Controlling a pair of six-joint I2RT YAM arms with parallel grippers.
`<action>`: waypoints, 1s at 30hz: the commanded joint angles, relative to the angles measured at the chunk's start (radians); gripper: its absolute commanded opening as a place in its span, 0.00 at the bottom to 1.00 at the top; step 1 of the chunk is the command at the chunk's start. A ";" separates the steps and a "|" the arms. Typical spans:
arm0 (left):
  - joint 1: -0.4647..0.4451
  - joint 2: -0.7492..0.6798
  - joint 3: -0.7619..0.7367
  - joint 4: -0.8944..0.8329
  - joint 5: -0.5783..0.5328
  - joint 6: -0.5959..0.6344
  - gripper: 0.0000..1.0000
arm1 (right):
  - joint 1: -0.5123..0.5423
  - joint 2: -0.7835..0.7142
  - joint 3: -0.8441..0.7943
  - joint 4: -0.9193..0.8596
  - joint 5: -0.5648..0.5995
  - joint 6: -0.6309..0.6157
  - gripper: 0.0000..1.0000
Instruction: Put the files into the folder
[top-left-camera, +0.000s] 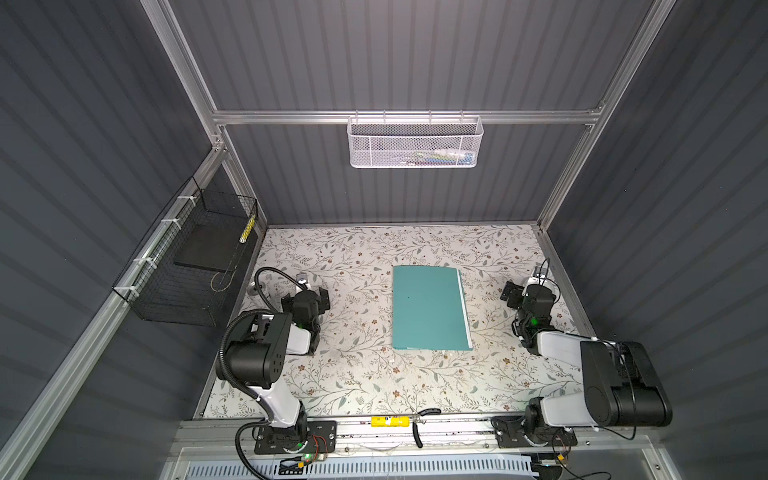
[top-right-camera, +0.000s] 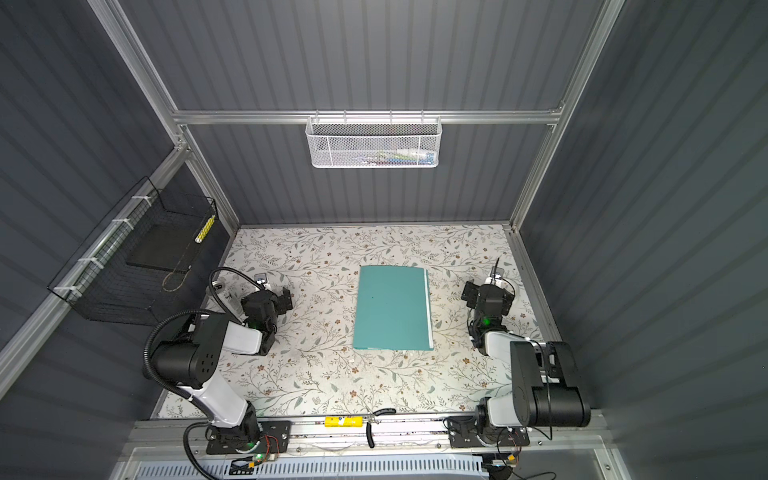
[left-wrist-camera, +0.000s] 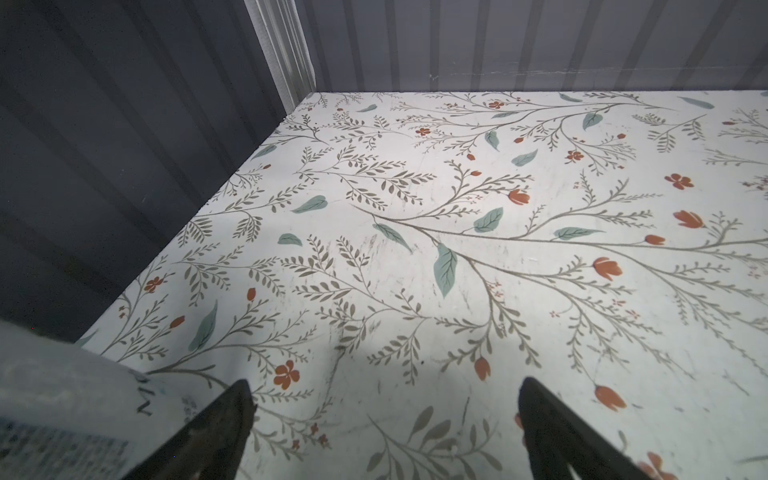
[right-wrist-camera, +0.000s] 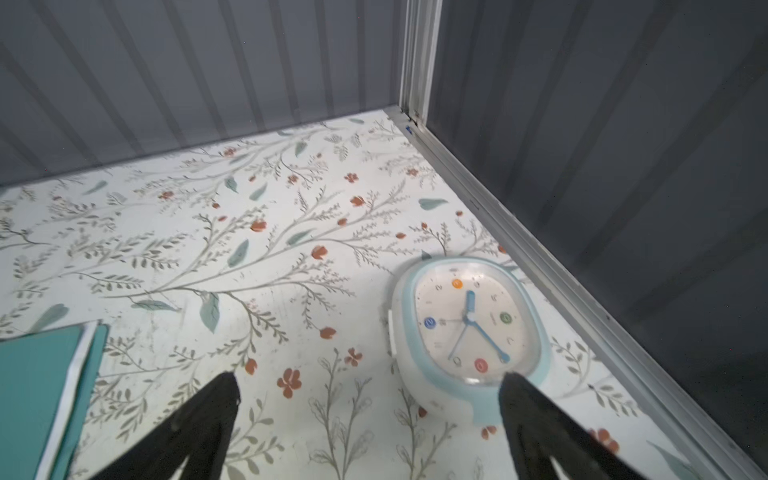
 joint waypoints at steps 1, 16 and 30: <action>0.006 0.005 0.013 0.000 0.003 -0.010 1.00 | 0.001 -0.006 -0.013 0.065 -0.058 -0.031 0.99; 0.006 0.005 0.013 -0.001 0.004 -0.011 1.00 | 0.020 0.042 -0.111 0.301 -0.062 -0.068 0.99; 0.006 0.007 0.013 -0.001 0.004 -0.010 1.00 | 0.020 0.048 -0.114 0.319 -0.062 -0.071 0.99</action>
